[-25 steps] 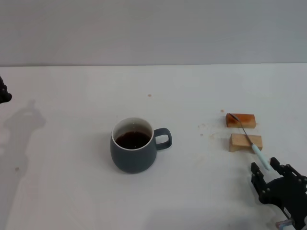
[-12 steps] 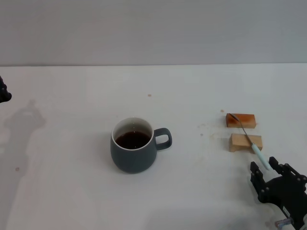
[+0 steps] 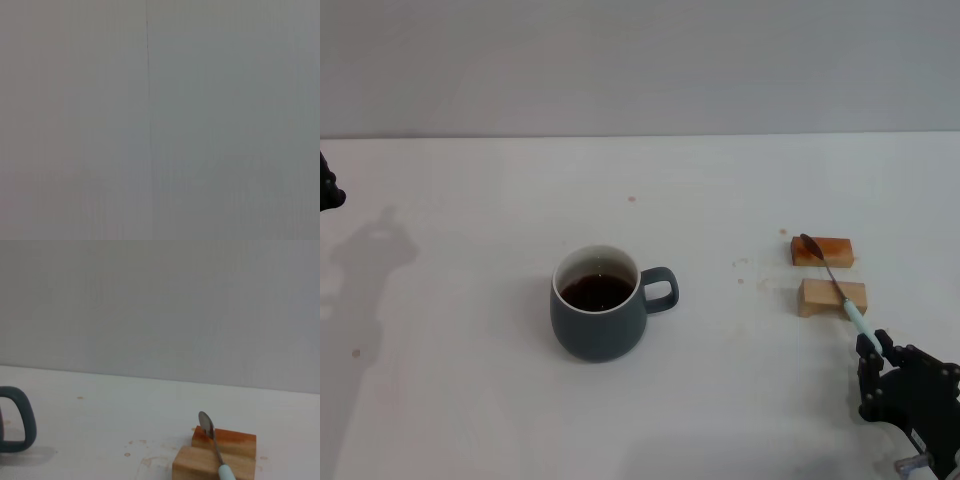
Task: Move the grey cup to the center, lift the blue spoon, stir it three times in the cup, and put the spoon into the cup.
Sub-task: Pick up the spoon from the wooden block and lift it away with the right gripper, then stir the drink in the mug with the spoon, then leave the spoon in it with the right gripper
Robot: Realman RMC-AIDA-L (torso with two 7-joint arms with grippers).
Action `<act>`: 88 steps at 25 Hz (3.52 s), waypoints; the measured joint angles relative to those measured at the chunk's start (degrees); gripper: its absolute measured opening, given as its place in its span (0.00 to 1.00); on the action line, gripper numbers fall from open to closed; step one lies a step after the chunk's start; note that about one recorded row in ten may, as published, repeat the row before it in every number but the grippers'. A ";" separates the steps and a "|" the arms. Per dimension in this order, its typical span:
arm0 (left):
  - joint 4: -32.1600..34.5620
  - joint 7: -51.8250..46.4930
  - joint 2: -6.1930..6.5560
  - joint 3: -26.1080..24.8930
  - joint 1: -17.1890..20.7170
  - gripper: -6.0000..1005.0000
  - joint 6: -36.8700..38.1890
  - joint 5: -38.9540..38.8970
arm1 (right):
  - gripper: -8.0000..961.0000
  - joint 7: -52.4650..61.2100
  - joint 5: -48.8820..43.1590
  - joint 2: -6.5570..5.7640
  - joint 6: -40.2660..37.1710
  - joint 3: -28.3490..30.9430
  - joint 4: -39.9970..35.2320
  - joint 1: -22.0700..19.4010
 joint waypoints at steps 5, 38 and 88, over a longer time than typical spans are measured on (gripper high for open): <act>-0.18 0.06 0.00 -0.05 0.08 0.00 -0.05 0.00 | 0.13 -0.02 0.00 0.00 -0.03 0.06 0.10 0.17; 1.46 0.07 -0.14 -0.03 -0.88 0.00 -1.10 -0.04 | 0.13 -11.81 -0.81 -1.11 12.28 2.59 20.02 -5.59; 6.62 -0.36 -0.33 -4.86 -4.49 0.00 -5.52 -0.81 | 0.13 -29.38 21.95 0.19 100.93 37.17 64.69 26.91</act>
